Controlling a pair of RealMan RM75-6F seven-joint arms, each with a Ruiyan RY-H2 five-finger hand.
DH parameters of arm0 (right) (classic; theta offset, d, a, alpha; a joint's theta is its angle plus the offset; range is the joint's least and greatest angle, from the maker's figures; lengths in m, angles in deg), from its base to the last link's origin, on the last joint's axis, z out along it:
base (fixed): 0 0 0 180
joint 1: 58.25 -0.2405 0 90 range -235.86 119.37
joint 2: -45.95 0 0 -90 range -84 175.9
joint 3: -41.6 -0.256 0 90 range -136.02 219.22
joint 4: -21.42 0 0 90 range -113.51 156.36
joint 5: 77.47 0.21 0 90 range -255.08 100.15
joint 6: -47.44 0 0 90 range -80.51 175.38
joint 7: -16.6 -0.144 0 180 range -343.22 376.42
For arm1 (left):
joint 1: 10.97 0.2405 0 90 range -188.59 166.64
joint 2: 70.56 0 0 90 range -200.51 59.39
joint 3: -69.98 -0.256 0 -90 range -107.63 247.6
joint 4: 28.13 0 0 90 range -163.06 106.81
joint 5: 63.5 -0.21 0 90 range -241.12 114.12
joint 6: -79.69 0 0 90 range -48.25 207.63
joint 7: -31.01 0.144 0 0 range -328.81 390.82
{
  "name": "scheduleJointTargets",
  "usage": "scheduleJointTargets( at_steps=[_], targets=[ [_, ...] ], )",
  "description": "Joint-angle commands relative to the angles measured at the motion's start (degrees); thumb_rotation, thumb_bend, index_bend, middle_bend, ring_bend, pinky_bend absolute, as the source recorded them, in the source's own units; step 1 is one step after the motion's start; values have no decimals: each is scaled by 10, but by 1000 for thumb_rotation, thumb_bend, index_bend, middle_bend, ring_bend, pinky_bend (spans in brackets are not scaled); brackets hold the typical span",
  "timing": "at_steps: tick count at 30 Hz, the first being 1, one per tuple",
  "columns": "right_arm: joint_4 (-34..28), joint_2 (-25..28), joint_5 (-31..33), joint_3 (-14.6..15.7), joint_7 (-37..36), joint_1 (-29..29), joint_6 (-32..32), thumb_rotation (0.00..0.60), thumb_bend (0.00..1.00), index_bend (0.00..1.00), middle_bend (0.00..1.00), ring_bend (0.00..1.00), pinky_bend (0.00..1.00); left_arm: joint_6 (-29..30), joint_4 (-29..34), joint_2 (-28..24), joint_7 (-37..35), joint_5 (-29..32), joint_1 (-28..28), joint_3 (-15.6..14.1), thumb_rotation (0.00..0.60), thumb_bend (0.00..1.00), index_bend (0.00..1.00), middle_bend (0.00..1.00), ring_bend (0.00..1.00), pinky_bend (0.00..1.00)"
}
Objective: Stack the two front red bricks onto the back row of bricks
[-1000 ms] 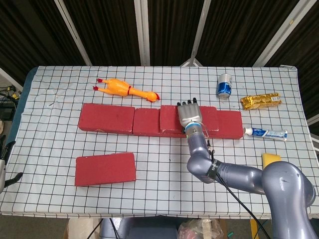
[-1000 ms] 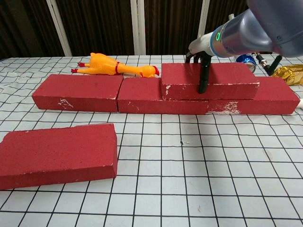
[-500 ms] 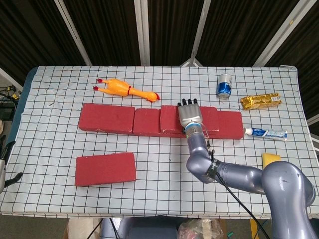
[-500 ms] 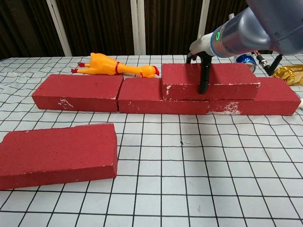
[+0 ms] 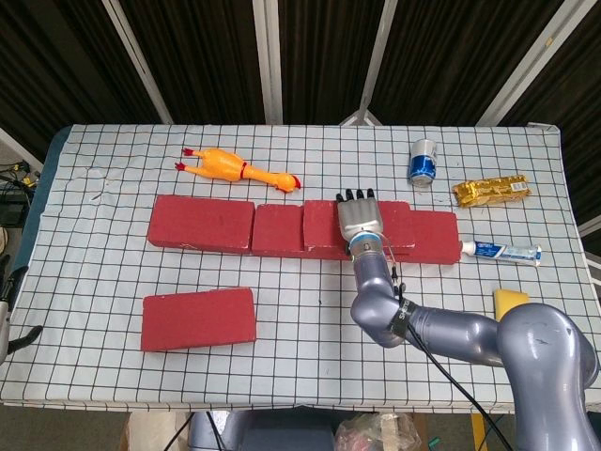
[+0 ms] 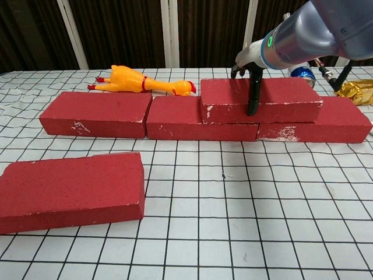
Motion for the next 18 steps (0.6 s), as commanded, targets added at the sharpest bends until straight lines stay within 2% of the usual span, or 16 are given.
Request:
scheduleJointTargets(
  at_steps=[1, 9, 14, 18],
  targets=[
    [-2, 1, 0, -2, 0, 0, -1, 600, 168, 62, 0, 0, 0, -1, 0, 0, 0, 0, 0, 0, 600, 0, 166, 0, 0, 104],
    [-23, 19, -1, -16, -10, 4, 0, 600, 168, 43, 0, 0, 0, -1, 0, 0, -1, 1, 0, 0, 600, 0, 166, 0, 0, 104],
    [-63, 64, -4, -27, -27, 17, -4, 600, 168, 40, 0, 0, 0, -1, -1, -2, -7, -1, 0, 0, 600, 0, 166, 0, 0, 104],
    [-131, 122, -25, -28, -53, 45, -16, 600, 168, 30, 0, 0, 0, -4, -1, -4, -13, -4, -1, -2, 600, 0, 166, 0, 0, 104]
  ],
)
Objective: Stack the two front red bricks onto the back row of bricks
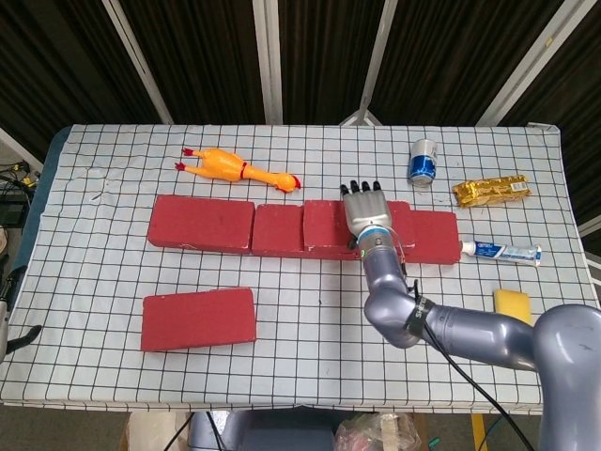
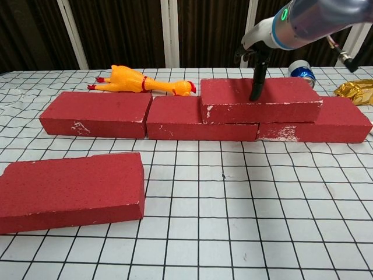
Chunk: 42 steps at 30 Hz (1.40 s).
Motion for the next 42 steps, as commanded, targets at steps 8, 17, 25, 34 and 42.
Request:
scheduleJointTargets(
  at_steps=[8, 17, 25, 34, 42],
  targets=[
    [-240, 202, -220, 12, -179, 171, -41, 600, 168, 28, 0, 0, 0, 7, 11, -9, -17, -27, 4, -13, 600, 0, 154, 0, 0, 104],
    [-251, 317, -475, 42, -396, 357, 3, 600, 168, 28, 0, 0, 0, 12, 20, -13, -21, -46, 8, -22, 600, 0, 152, 0, 0, 104],
    [-213, 305, -676, 98, -523, 482, -69, 600, 168, 28, 0, 0, 0, 8, 19, -11, -26, -48, 6, -22, 600, 0, 143, 0, 0, 104],
    [-104, 231, -837, 154, -604, 576, -175, 600, 168, 28, 0, 0, 0, 9, 16, -10, -39, -52, 5, -21, 600, 0, 103, 0, 0, 104],
    [-49, 165, -921, 192, -612, 643, -270, 600, 167, 28, 0, 0, 0, -9, 18, 3, -22, -62, -8, -24, 600, 0, 84, 0, 0, 104]
  ],
)
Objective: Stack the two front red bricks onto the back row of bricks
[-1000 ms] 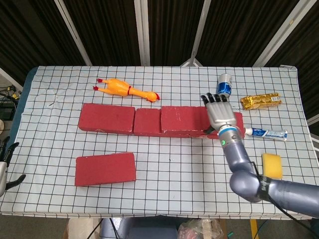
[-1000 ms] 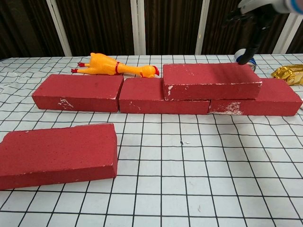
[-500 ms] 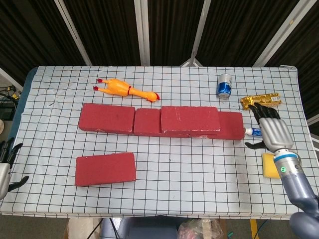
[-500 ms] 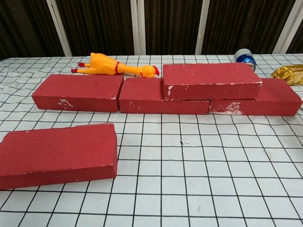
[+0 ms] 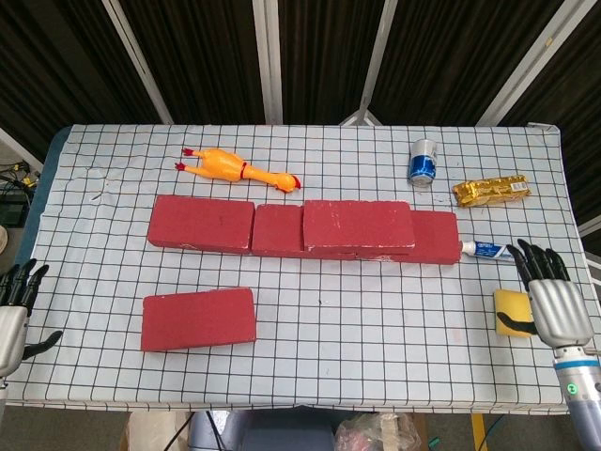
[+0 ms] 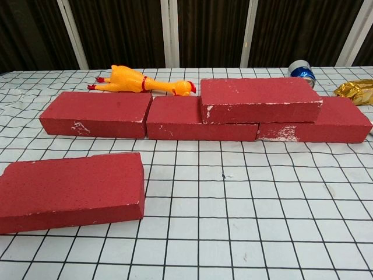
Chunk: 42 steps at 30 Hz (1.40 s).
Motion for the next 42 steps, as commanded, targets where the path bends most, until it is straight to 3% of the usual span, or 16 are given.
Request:
scheduleJointTargets(
  at_steps=[1, 9, 15, 22, 32, 42],
  targets=[
    [22, -34, -28, 18, -10, 35, -41, 600, 168, 28, 0, 0, 0, -5, 7, 3, 11, -7, -6, -1, 600, 0, 84, 0, 0, 104],
    [27, -40, -49, 22, -24, 50, -48, 600, 167, 28, 0, 0, 0, -41, 57, -10, 54, -21, -41, 8, 600, 0, 24, 0, 0, 101],
    [33, -37, -52, 17, -48, 53, -43, 600, 168, 28, 0, 0, 0, -136, 152, -53, 69, 45, -78, 11, 600, 0, 0, 0, 0, 88],
    [27, -35, -38, 13, -48, 51, -16, 600, 168, 28, 0, 0, 0, -235, 247, -108, 144, 125, -133, 10, 600, 0, 0, 0, 0, 87],
    [23, -38, -26, 5, -32, 50, 1, 600, 168, 28, 0, 0, 0, -287, 254, -91, 169, 186, -179, 5, 600, 0, 0, 0, 0, 87],
    [28, -41, -20, -4, -31, 53, 6, 600, 167, 28, 0, 0, 0, -293, 220, -15, 216, 224, -211, -9, 600, 0, 0, 0, 0, 87]
  ],
)
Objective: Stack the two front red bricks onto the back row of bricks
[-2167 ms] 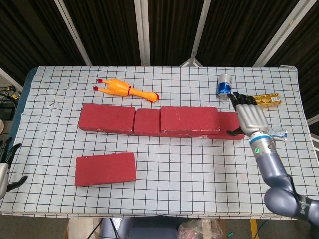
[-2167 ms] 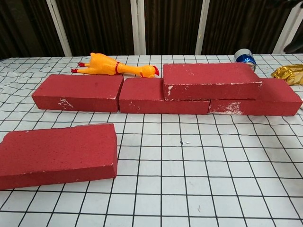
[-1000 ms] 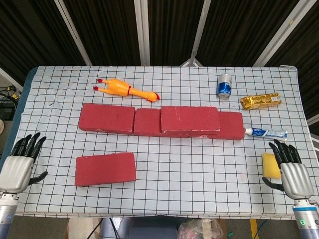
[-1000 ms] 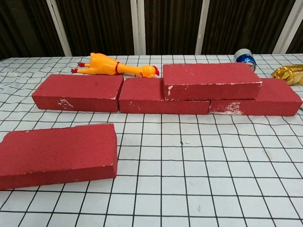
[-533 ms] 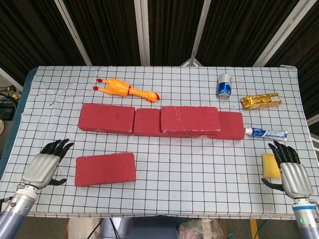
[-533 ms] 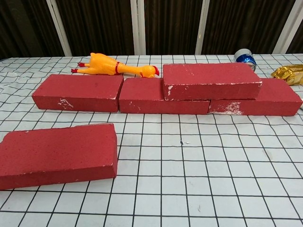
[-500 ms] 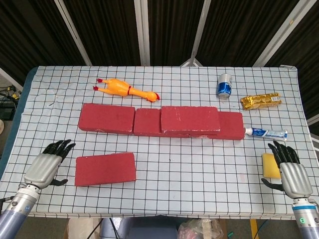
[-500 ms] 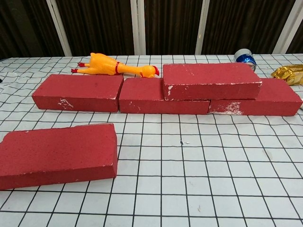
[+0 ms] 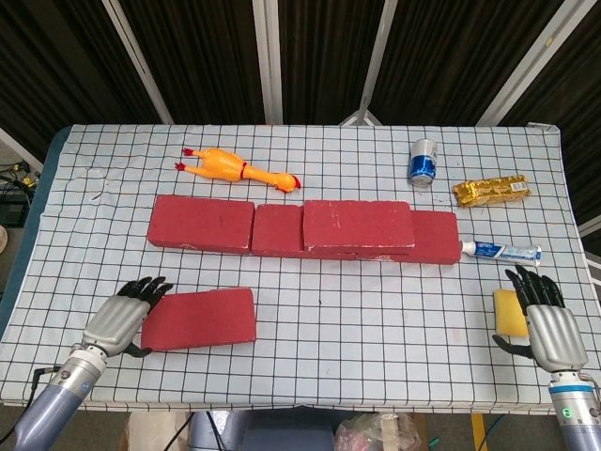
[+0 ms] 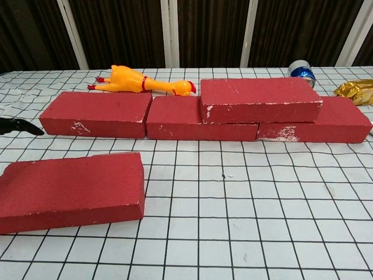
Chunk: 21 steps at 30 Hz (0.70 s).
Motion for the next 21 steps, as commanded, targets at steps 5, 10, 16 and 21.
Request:
scheduleJointTargets(
  at_steps=[5, 10, 16, 21],
  targets=[
    [5, 0, 9, -7, -3, 1, 6, 600, 168, 28, 0, 0, 0, 15, -15, 42, 12, 17, -16, -2, 600, 0, 0, 0, 0, 87],
    [4, 1, 7, -9, -1, 3, 6, 600, 168, 28, 0, 0, 0, 19, -23, 62, 28, 41, -28, -5, 600, 0, 0, 0, 0, 87],
    [4, 2, 10, -12, -1, 5, 7, 600, 168, 28, 0, 0, 0, 22, -23, 77, 32, 53, -40, -7, 600, 0, 0, 0, 0, 87],
    [3, 2, 10, -13, 0, 5, 10, 600, 167, 28, 0, 0, 0, 22, -20, 82, 36, 59, -50, -10, 600, 0, 3, 0, 0, 87]
  ],
)
